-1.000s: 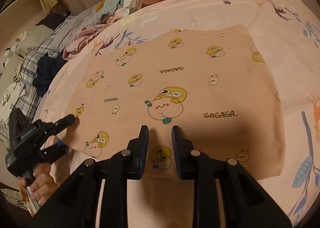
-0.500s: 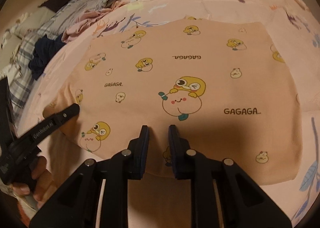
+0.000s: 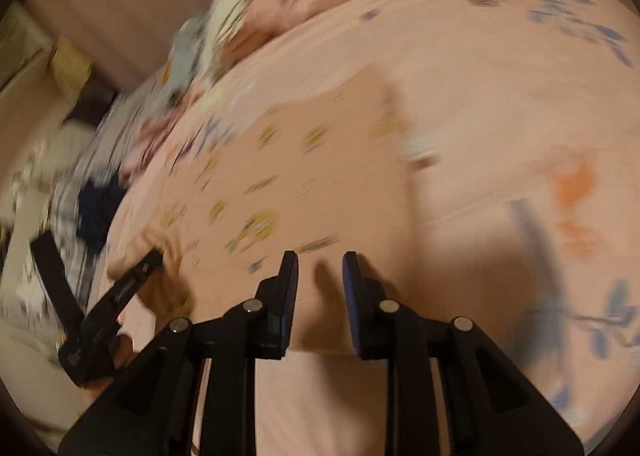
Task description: Fold small clothes
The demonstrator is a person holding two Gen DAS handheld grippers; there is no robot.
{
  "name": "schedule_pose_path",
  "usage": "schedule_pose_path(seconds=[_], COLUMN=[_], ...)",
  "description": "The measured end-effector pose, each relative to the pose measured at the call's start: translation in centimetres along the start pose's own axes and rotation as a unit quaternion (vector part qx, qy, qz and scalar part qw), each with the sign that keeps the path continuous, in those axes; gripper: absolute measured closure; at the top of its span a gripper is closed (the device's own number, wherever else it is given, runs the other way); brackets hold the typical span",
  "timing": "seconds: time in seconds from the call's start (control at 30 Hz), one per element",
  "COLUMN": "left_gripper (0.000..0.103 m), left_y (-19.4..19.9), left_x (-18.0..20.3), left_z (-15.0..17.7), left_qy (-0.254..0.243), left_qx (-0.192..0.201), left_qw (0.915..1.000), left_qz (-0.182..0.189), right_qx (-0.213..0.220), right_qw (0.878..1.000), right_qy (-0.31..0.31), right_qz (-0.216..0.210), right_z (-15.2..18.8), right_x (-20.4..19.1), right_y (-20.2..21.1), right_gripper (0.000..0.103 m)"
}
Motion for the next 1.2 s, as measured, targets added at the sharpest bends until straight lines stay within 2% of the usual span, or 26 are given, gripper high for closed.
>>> schedule_pose_path(seconds=[0.07,0.13,0.17,0.23,0.3,0.33,0.4,0.47,0.53,0.6,0.67,0.7,0.77,0.8,0.93,1.0,1.1,1.17,1.2], left_gripper=[0.1,0.1,0.1,0.1,0.102,0.102,0.102,0.1,0.099,0.086,0.038,0.033,0.033,0.033,0.033,0.033,0.035,0.048,0.05], left_y=[0.2,0.3,0.2,-0.1,0.0,0.4,1.4,2.8,3.9,4.5,4.8,4.7,4.6,4.4,3.5,3.1,3.6,3.2,2.9], left_x=[3.0,6.8,9.2,12.4,15.4,16.5,17.3,16.9,15.6,13.6,10.7,9.5,7.1,6.0,3.5,2.9,3.2,3.1,3.0], left_z=[-0.3,0.5,1.5,4.1,7.4,9.0,10.3,10.1,9.3,8.2,7.5,7.3,6.8,6.8,7.1,7.3,7.6,7.5,7.6], left_qy=[-0.025,-0.05,-0.063,-0.083,-0.119,-0.133,-0.153,-0.165,-0.167,-0.164,-0.143,-0.129,-0.089,-0.065,0.0,0.0,-0.015,-0.028,-0.03], left_qx=[0.008,-0.003,-0.021,-0.055,-0.092,-0.109,-0.114,-0.111,-0.106,-0.097,-0.095,-0.092,-0.082,-0.084,-0.11,-0.117,-0.108,-0.101,-0.105], left_qw=[0.9995,0.9968,0.9931,0.986,0.9734,0.9667,0.961,0.9594,0.9622,0.968,0.9772,0.981,0.9872,0.9881,0.9856,0.9853,0.9842,0.9858,0.9852], left_qz=[0.018,0.063,0.096,0.133,0.173,0.19,0.2,0.2,0.187,0.163,0.124,0.113,0.104,0.111,0.128,0.125,0.14,0.131,0.132], right_qx=[0.01,0.018,0.026,0.04,0.048,0.05,0.049,0.044,0.032,0.011,-0.017,-0.032,-0.05,-0.06,-0.088,-0.103,-0.107,-0.111,-0.114], right_qw=[0.999,0.995,0.994,0.991,0.99,0.989,0.988,0.989,0.99,0.991,0.991,0.989,0.987,0.986,0.985,0.982,0.979,0.982,0.983], right_qy=[-0.047,-0.085,-0.098,-0.121,-0.132,-0.133,-0.135,-0.126,-0.12,-0.111,-0.104,-0.101,-0.092,-0.086,-0.063,-0.07,-0.062,-0.055,-0.056], right_qz=[-0.024,-0.041,-0.042,-0.033,-0.032,-0.036,-0.05,-0.058,-0.061,-0.074,-0.088,-0.1,-0.119,-0.126,-0.137,-0.144,-0.16,-0.142,-0.129], right_z=[-0.9,-1.3,-1.4,-1.6,-1.7,-1.8,-1.4,-1.2,-0.9,-0.6,-0.2,0.2,0.6,0.9,1.8,1.9,1.7,1.7,1.7], right_x=[2.8,5.4,6.5,8.8,9.9,9.9,9.9,9.2,8.5,7.0,5.3,4.1,2.1,1.0,-2.6,-4.0,-6.4,-7.2,-7.5], right_y=[1.4,2.6,3.2,4.3,5.1,5.4,6.0,6.0,5.5,4.3,3.0,2.3,1.4,0.9,-0.9,-1.8,-2.6,-3.5,-4.2], right_gripper=[0.079,0.079,0.079,0.079,0.079,0.079,0.079,0.078,0.073,0.063,0.059,0.059,0.058,0.057,0.055,0.055,0.055,0.055,0.055])
Point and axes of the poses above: each gripper's, at about its wrist camera, not at the fingertips, and y roughly against the way its jaws point, x to its right, z to its underside, the point moved 10 cm from there along -y, roughly the way its jaws point, and after that the axes turned 10 degrees about z, right-handed, at the moved point
